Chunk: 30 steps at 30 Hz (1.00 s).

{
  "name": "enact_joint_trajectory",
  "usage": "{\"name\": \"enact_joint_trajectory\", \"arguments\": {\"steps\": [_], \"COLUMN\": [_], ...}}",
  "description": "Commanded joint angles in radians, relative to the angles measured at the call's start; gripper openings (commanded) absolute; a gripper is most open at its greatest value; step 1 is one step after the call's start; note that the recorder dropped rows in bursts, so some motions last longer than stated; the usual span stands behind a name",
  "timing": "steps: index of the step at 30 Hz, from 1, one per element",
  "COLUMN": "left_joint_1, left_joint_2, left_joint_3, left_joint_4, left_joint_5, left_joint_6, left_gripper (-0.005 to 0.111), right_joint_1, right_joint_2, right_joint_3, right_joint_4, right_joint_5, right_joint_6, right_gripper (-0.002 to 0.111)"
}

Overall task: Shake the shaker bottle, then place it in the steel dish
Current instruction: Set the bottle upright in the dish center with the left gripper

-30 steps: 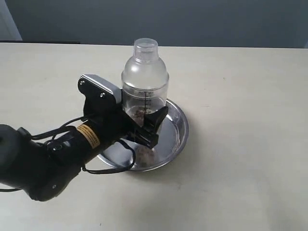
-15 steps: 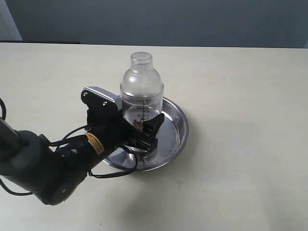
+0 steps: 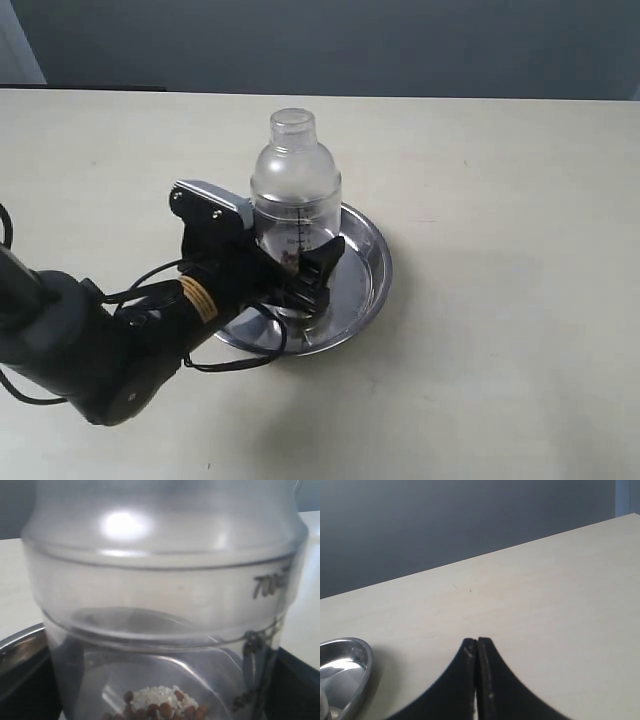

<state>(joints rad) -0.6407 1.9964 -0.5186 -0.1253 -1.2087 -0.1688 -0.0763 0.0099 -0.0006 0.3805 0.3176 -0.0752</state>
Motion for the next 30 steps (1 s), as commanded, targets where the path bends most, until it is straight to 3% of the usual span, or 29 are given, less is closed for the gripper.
{"name": "enact_joint_trajectory", "arguments": {"steps": [1, 3, 5, 7, 12, 14, 17, 30], "left_joint_1": [0.002, 0.002, 0.002, 0.002, 0.002, 0.002, 0.002, 0.002], "left_joint_2": [0.005, 0.005, 0.005, 0.005, 0.005, 0.005, 0.005, -0.026], "left_joint_3": [-0.003, -0.003, -0.003, -0.003, -0.003, -0.003, -0.003, -0.003], "left_joint_4": [0.073, 0.088, 0.078, 0.073, 0.106, 0.125, 0.125, 0.116], "left_joint_5": [-0.012, -0.012, -0.012, -0.012, -0.012, -0.012, -0.012, -0.012], "left_joint_6": [-0.013, -0.013, -0.011, -0.004, 0.023, 0.046, 0.048, 0.048], "left_gripper": [0.014, 0.027, 0.06, 0.074, 0.08, 0.094, 0.105, 0.106], "right_joint_1": [-0.003, -0.003, -0.003, -0.003, -0.003, -0.003, -0.003, -0.003], "right_joint_2": [-0.005, -0.005, -0.005, -0.005, -0.005, -0.005, -0.005, -0.005], "right_joint_3": [0.001, 0.001, 0.001, 0.001, 0.001, 0.001, 0.001, 0.001], "right_joint_4": [-0.001, -0.001, -0.001, -0.001, -0.001, -0.001, -0.001, -0.001], "right_joint_5": [-0.011, -0.011, -0.011, -0.011, -0.011, -0.011, -0.011, -0.011], "right_joint_6": [-0.002, -0.002, -0.002, -0.002, -0.002, -0.002, -0.002, -0.002], "right_gripper": [-0.001, -0.001, -0.001, -0.001, -0.001, -0.001, -0.001, -0.001]}}
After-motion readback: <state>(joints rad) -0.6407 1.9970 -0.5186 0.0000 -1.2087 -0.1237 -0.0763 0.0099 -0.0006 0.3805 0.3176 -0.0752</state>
